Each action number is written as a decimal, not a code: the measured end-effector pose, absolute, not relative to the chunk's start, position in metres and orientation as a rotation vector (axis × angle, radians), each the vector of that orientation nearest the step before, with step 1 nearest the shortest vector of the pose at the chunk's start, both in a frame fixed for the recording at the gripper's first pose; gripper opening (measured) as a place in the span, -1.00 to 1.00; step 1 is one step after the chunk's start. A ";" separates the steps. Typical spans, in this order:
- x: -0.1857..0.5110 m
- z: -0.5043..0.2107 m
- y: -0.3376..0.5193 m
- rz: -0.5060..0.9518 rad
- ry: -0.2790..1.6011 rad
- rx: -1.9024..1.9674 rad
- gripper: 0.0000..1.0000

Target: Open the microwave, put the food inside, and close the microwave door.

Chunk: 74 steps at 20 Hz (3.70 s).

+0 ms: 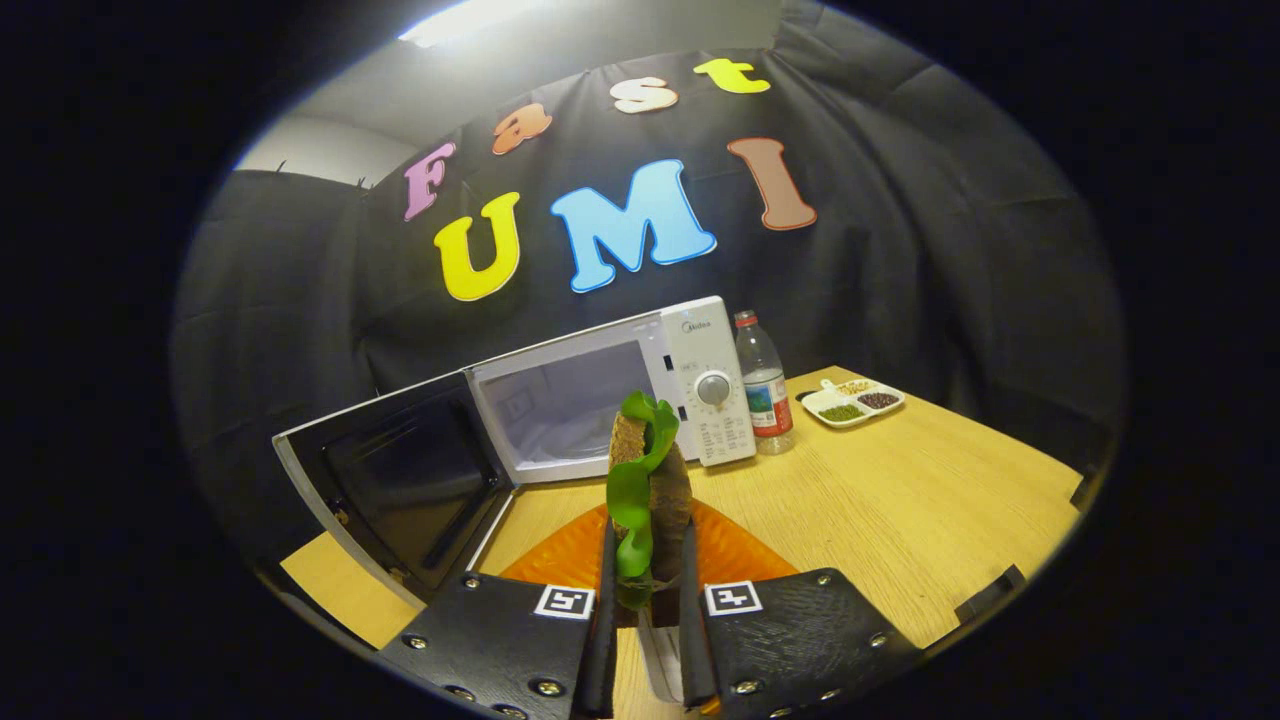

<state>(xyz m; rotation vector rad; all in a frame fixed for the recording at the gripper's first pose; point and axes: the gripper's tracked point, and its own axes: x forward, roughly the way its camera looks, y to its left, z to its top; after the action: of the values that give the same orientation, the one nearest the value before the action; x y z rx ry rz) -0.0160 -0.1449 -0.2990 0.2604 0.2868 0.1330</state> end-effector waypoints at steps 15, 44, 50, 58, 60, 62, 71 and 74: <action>0.129 -0.285 -0.024 0.137 0.264 0.089 -0.49; 0.339 -0.343 0.009 0.026 0.229 -0.014 0.00; 0.343 -0.322 -0.024 -0.078 0.152 -0.145 0.81; 0.321 -0.368 -0.031 0.055 0.339 -0.121 0.82; 0.311 -0.359 -0.028 0.067 0.315 -0.171 0.82; 0.299 -0.349 -0.017 0.116 0.303 -0.168 0.82; 0.220 -0.283 0.003 0.269 0.251 -0.071 0.82; 0.181 -0.259 0.008 0.333 0.222 -0.062 0.82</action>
<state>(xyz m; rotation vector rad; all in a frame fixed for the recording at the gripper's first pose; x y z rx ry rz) 0.1809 0.0075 -0.2588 -0.0616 0.2217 0.3332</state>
